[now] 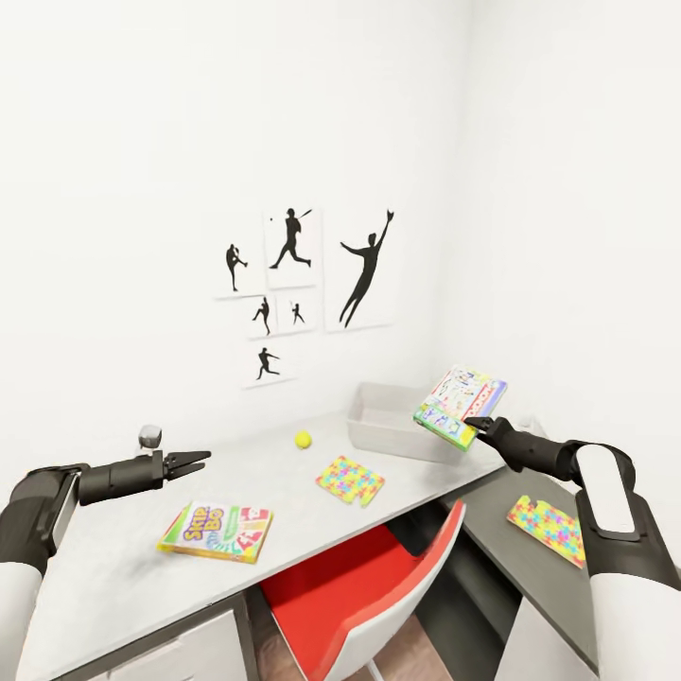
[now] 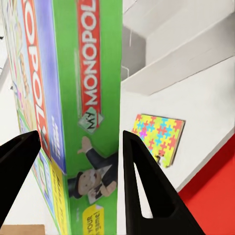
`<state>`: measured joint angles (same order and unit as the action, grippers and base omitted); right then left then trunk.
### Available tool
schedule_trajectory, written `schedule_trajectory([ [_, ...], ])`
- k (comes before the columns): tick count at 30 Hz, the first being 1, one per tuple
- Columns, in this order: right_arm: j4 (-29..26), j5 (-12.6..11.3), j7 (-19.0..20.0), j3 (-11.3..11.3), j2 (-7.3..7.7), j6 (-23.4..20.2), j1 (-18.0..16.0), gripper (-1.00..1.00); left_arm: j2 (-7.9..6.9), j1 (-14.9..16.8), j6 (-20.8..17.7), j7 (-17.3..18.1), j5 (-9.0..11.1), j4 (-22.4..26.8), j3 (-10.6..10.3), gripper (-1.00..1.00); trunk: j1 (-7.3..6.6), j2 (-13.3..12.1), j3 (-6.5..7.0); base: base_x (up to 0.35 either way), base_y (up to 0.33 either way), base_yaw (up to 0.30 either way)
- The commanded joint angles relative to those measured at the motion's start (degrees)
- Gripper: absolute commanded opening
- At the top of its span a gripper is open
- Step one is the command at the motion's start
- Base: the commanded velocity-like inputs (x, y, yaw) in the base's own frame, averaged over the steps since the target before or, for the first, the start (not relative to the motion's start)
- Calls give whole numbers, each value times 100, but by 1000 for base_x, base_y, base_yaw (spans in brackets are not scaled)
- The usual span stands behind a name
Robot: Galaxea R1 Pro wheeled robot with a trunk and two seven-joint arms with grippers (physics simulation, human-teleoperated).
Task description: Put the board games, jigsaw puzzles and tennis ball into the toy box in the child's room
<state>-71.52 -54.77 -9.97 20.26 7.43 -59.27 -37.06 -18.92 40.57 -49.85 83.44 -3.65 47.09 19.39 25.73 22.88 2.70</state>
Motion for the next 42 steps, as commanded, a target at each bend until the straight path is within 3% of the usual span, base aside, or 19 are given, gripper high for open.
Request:
schedule_trajectory([
  [1,-3,-95,-57,7,1,-15,-3,-100,3,3,-60,41,-39,1,12,100,5,4,-2,327,-57,-3],
  [19,-3,-81,-60,4,-15,-5,-3,-100,3,2,-60,40,-34,1,4,100,5,4,-42,277,-184,0],
  [32,-3,-60,-65,-9,-31,3,-5,-100,9,1,-60,39,-31,1,4,100,5,4,-44,66,56,0],
  [42,-3,-60,-63,-11,-31,3,-5,-100,8,1,-60,37,-31,1,4,100,5,4,-32,204,-134,-45],
])
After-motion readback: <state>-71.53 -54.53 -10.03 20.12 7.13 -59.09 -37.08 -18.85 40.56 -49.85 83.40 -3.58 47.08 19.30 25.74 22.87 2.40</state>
